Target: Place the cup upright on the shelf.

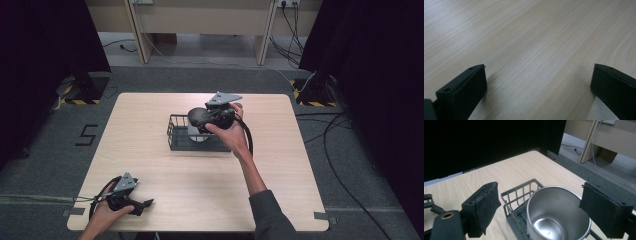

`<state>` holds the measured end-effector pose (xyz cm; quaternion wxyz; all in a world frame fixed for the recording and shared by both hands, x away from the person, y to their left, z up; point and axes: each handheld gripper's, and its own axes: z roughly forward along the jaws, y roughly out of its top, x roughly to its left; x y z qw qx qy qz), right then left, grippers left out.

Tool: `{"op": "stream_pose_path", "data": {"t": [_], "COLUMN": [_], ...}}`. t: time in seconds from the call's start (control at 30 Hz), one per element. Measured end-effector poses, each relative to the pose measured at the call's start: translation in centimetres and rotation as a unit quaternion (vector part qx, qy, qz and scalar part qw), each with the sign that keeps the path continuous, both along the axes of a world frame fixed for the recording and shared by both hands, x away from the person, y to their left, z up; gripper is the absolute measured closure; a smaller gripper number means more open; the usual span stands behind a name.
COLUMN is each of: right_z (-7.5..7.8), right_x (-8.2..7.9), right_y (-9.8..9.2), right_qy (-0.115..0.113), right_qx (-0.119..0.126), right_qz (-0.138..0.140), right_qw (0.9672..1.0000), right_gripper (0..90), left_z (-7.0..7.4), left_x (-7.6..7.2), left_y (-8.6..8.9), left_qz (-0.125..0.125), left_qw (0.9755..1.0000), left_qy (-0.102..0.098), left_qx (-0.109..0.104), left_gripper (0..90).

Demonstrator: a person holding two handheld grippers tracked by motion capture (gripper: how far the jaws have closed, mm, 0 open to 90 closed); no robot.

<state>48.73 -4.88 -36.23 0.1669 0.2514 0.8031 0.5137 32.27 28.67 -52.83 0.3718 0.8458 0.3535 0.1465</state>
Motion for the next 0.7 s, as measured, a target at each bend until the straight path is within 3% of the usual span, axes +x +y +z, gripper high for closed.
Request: {"op": "stream_pose_path", "data": {"t": [0.47, 0.7], "right_z": [-0.2, -1.2], "right_x": [-3.4, -4.8], "right_y": [-2.4, -3.2], "right_qy": [-0.007, -0.005], "right_qx": [0.013, 0.013], "right_qz": [-0.008, -0.006], "right_qw": [0.9999, 0.9999], "right_gripper": [15.5, 15.7], "left_z": [0.0, 0.0], "left_x": [0.0, 0.0], "left_y": [0.0, 0.0], "left_qz": [0.000, 0.000], "left_qw": [1.0000, 1.0000], "left_qy": [0.000, -0.001], "left_qx": [0.001, 0.001], "left_gripper": [0.0, 0.0]}}
